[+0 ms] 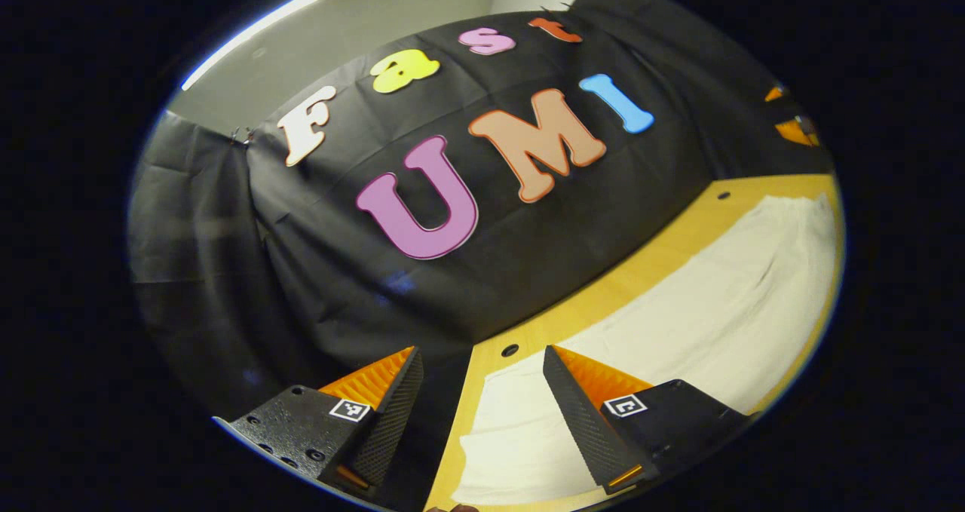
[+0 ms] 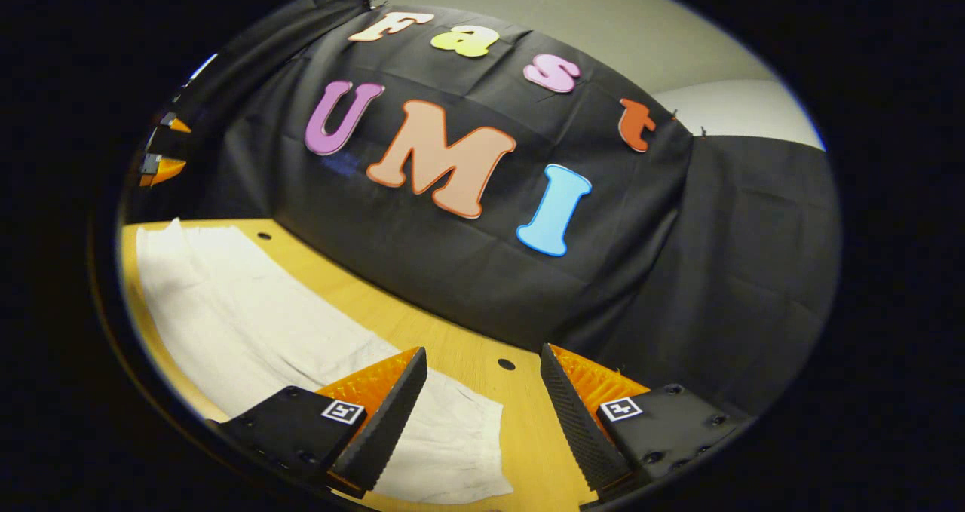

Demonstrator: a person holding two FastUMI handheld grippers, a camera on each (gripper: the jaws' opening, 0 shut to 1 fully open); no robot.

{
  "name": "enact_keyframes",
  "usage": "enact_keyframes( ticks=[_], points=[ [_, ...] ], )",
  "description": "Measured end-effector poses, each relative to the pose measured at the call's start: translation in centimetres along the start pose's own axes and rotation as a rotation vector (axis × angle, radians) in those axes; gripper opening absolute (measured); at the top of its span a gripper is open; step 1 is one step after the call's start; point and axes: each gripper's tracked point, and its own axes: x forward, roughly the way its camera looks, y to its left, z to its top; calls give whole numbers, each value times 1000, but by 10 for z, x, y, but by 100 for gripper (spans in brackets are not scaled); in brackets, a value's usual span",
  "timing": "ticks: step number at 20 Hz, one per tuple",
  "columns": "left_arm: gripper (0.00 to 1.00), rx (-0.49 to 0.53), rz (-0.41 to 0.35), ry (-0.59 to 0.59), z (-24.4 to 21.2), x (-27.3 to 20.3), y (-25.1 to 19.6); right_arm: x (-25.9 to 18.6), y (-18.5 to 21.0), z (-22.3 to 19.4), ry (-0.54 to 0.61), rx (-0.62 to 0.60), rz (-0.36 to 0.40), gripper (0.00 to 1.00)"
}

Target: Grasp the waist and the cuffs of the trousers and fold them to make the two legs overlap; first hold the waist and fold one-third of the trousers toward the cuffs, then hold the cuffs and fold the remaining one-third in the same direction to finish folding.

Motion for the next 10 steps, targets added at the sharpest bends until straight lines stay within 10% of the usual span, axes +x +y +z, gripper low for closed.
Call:
enact_keyframes(
  ticks=[10],
  points=[
    [96,286,-241,243,-136,-32,-52,-26,59,-97,158,-299,246,100]
  ],
)
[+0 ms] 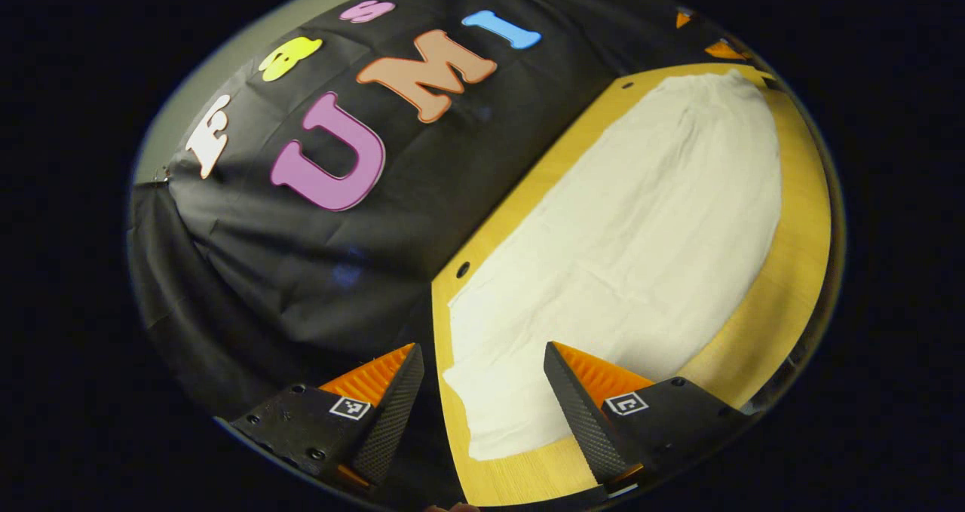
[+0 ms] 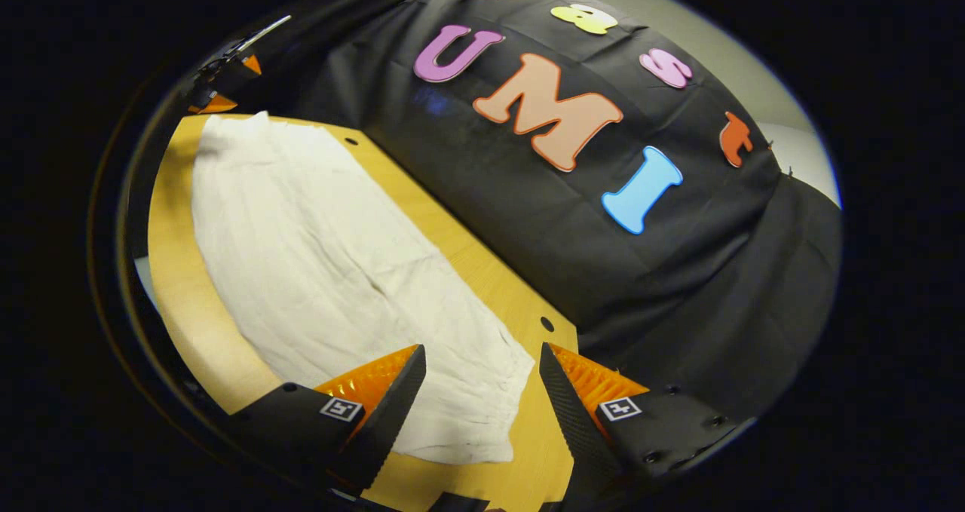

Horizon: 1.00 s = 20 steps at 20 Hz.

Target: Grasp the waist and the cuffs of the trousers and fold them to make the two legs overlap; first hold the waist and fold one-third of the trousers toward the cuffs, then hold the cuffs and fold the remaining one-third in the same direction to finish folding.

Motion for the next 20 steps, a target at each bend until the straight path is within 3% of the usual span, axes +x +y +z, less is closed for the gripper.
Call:
enact_keyframes(
  ticks=[11,12,20],
  points=[
    [97,304,-239,137,-69,-6,-40,-2,33,-74,141,-191,176,98],
    [100,319,-254,141,-72,-5,-43,-2,37,-78,150,-205,193,98],
    [97,429,-320,163,-86,5,-64,-9,56,-121,221,-355,287,98]
  ],
)
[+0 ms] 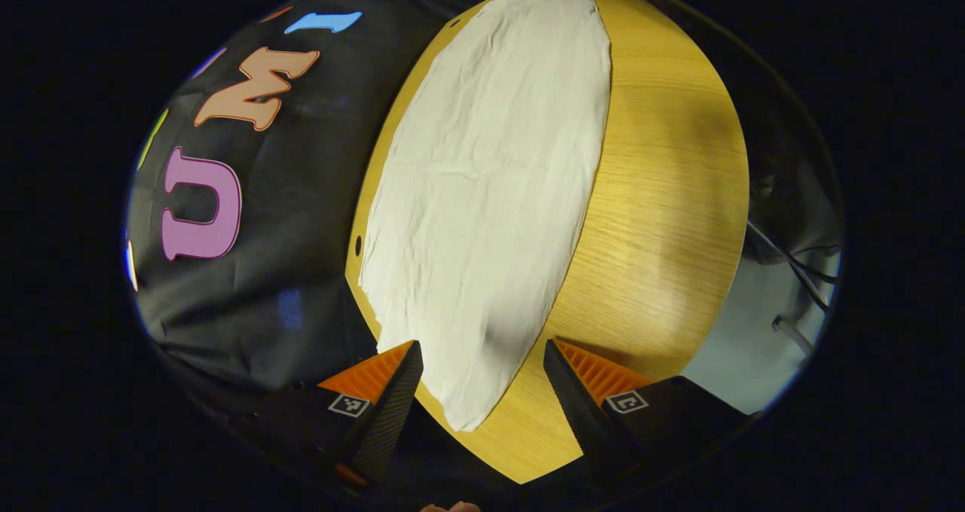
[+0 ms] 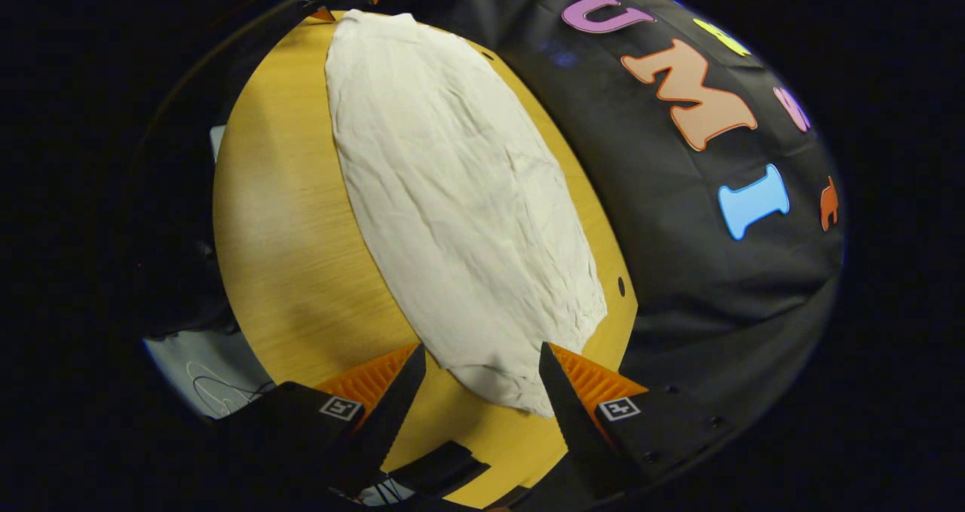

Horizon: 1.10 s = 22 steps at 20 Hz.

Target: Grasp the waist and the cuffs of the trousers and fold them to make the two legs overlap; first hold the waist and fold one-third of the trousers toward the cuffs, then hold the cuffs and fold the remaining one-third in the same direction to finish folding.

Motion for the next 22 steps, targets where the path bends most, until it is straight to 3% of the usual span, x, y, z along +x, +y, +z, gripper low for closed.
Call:
enact_keyframes(
  ticks=[4,11,15,16,17,18,21,22],
  points=[
    [97,58,14,-14,8,8,5,11,-5,2,-8,-55,-13,100],
    [91,93,62,-21,18,32,21,39,-16,13,-19,-118,-51,92],
    [86,90,85,-14,24,45,31,54,-19,17,-10,-116,-52,82],
    [86,87,74,-9,24,49,29,56,-18,16,-3,-109,-48,75],
    [82,82,63,-2,23,53,26,59,-15,16,8,-101,-34,72],
    [65,84,66,4,23,54,24,60,-13,16,15,-100,-22,58],
    [39,85,44,27,23,58,14,64,-4,14,32,-132,-10,28],
    [22,76,34,33,22,59,12,65,-5,15,33,-135,-16,18]
  ],
)
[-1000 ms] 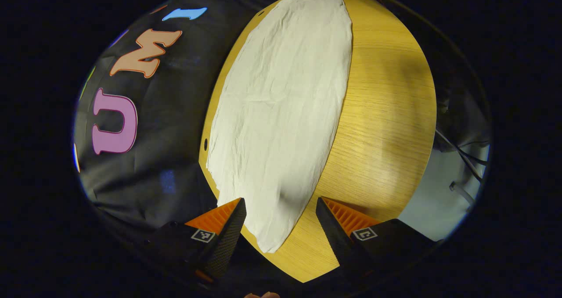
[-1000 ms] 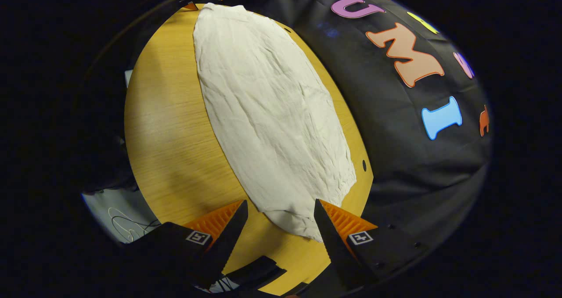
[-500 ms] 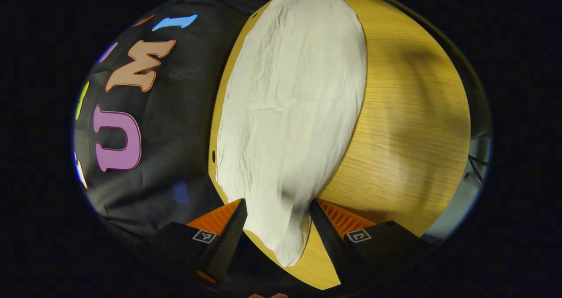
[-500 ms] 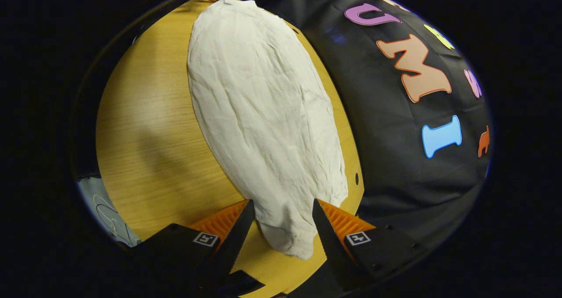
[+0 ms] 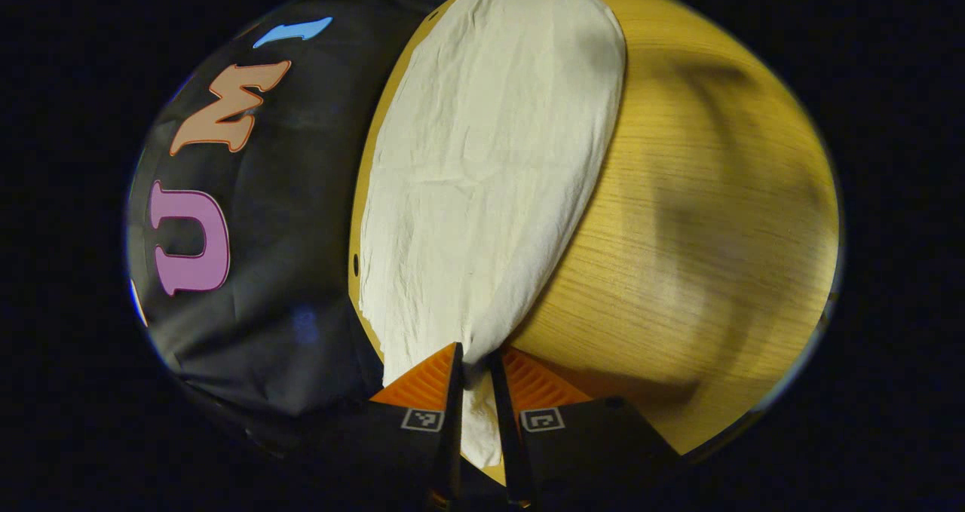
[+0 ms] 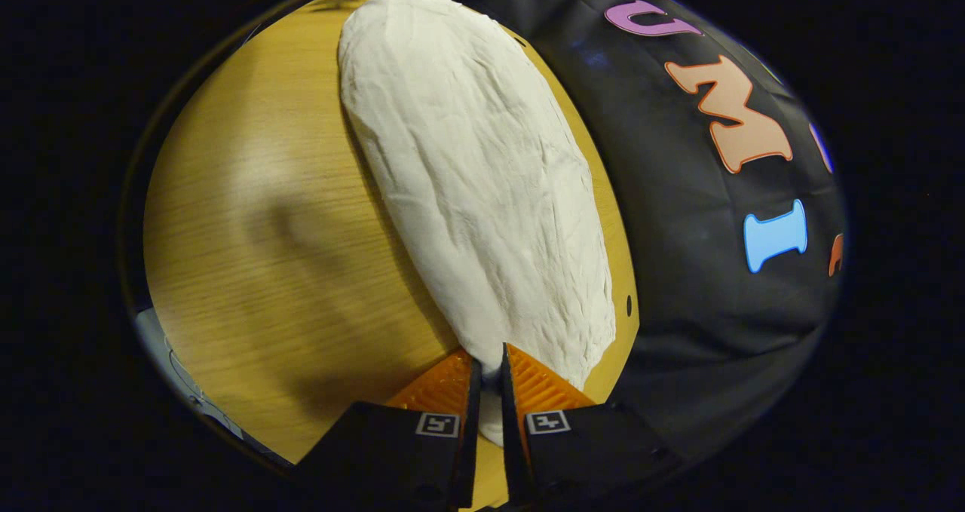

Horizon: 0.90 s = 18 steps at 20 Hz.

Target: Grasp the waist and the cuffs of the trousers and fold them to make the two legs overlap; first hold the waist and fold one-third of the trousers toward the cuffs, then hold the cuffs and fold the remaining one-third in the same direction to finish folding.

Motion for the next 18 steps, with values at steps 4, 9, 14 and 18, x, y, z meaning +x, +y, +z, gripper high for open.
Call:
enact_keyframes(
  ticks=[4,9,14,18],
  points=[
    [0,-20,-3,28,-1,-5,-4,3,-5,0,7,72,23,19],
    [0,-115,-34,68,-4,-10,9,-9,-29,1,-13,96,-19,14],
    [0,-169,55,92,8,-24,52,-14,-80,11,-61,181,-109,8],
    [0,-295,130,107,11,-13,99,-9,-119,22,-104,234,-170,11]
  ],
)
